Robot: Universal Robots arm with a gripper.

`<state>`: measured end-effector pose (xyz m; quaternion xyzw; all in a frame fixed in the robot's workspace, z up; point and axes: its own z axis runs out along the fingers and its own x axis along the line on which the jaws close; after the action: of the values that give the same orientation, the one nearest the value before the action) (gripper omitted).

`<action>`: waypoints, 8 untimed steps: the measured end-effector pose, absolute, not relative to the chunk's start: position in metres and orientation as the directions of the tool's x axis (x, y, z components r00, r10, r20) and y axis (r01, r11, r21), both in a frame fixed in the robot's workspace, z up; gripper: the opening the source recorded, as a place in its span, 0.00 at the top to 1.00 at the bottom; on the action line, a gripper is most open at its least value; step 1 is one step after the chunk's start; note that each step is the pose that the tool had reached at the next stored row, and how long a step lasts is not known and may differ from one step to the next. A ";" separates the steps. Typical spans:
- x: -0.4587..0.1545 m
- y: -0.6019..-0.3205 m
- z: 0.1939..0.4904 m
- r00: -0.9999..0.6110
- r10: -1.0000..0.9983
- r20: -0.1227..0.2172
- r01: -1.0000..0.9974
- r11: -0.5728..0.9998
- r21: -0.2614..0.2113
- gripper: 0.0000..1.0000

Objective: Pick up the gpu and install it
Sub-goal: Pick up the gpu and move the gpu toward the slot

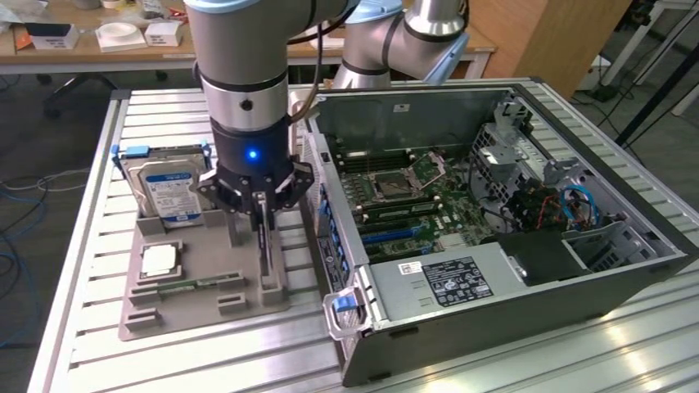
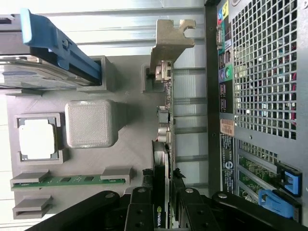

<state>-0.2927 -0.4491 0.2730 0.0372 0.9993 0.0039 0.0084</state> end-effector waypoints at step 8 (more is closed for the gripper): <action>-0.293 -0.449 0.285 -0.997 0.074 -0.017 0.074 0.997 0.009 0.74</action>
<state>-0.2927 -0.4491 0.2851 0.0372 0.9993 0.0040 0.0084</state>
